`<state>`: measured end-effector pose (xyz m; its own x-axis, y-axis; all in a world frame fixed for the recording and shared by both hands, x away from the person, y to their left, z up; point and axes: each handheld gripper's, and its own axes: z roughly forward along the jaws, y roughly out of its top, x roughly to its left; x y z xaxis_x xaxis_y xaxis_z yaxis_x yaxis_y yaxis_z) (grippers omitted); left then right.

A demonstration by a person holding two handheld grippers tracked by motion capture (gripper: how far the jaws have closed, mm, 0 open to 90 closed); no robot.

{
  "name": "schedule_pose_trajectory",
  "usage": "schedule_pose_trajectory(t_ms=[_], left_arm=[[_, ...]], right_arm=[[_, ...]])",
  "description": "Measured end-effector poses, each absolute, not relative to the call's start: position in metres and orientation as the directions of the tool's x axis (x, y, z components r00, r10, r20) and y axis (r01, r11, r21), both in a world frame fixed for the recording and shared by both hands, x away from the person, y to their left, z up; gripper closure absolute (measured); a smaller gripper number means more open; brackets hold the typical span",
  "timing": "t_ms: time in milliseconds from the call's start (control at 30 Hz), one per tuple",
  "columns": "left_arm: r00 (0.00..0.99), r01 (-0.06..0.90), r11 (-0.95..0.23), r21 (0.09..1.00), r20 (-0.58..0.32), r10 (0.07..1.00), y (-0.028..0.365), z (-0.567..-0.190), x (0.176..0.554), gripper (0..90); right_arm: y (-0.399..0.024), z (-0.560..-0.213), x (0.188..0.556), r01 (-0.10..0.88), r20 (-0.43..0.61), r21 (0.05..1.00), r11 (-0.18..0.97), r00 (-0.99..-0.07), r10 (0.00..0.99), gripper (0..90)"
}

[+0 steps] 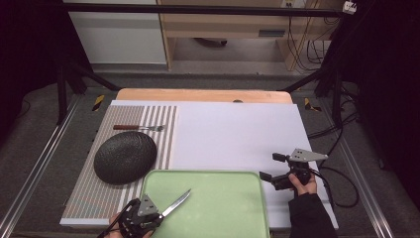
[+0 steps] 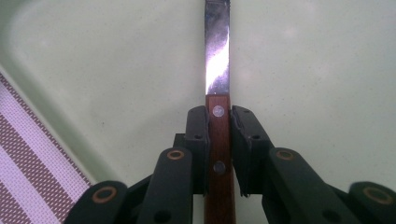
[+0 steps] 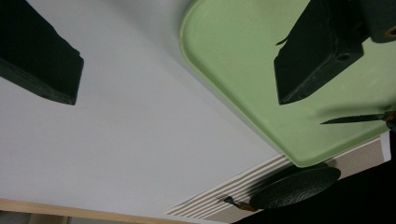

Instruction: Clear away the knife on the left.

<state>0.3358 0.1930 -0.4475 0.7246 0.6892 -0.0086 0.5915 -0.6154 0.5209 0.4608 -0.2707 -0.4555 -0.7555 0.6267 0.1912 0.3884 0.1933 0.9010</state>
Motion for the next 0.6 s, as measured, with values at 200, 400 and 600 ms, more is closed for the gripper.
schedule_pose_trajectory(t_ms=[200,400,600], left_arm=[[0.732,0.585,-0.639,0.5,0.013,0.681,0.189,-0.4524,0.3363,77.0],[0.734,0.578,-0.649,0.495,0.032,0.678,0.1877,-0.4538,0.3363,76.9],[0.736,0.572,-0.642,0.51,0.025,0.676,0.1899,-0.4518,0.3366,74.6]], right_arm=[[-0.2709,-0.4555,0.461,0.388,0.19,0.901,0.195,-0.755,0.627,1.6],[-0.2706,-0.4558,0.4609,0.393,0.192,0.898,0.198,-0.755,0.627,1.6],[-0.2706,-0.4558,0.461,0.391,0.191,0.9,0.195,-0.754,0.629,1.6]])
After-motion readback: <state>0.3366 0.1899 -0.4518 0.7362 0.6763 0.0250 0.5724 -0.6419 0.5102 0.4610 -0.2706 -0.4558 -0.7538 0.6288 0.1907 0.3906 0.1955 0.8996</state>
